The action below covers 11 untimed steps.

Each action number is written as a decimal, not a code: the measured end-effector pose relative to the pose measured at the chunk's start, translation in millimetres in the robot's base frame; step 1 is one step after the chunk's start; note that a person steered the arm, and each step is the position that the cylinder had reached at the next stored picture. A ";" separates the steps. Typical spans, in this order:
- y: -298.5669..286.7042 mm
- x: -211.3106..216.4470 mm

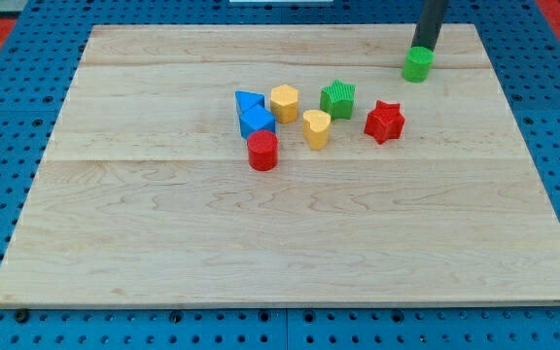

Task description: Push the green circle closer to the red star

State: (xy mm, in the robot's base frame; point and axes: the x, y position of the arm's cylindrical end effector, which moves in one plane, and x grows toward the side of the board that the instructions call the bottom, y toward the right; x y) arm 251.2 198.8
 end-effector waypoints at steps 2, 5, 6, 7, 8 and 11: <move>7.3 63.9; 17.6 55.0; 2.9 72.7; -9.8 94.9; -24.8 105.3; -47.6 138.5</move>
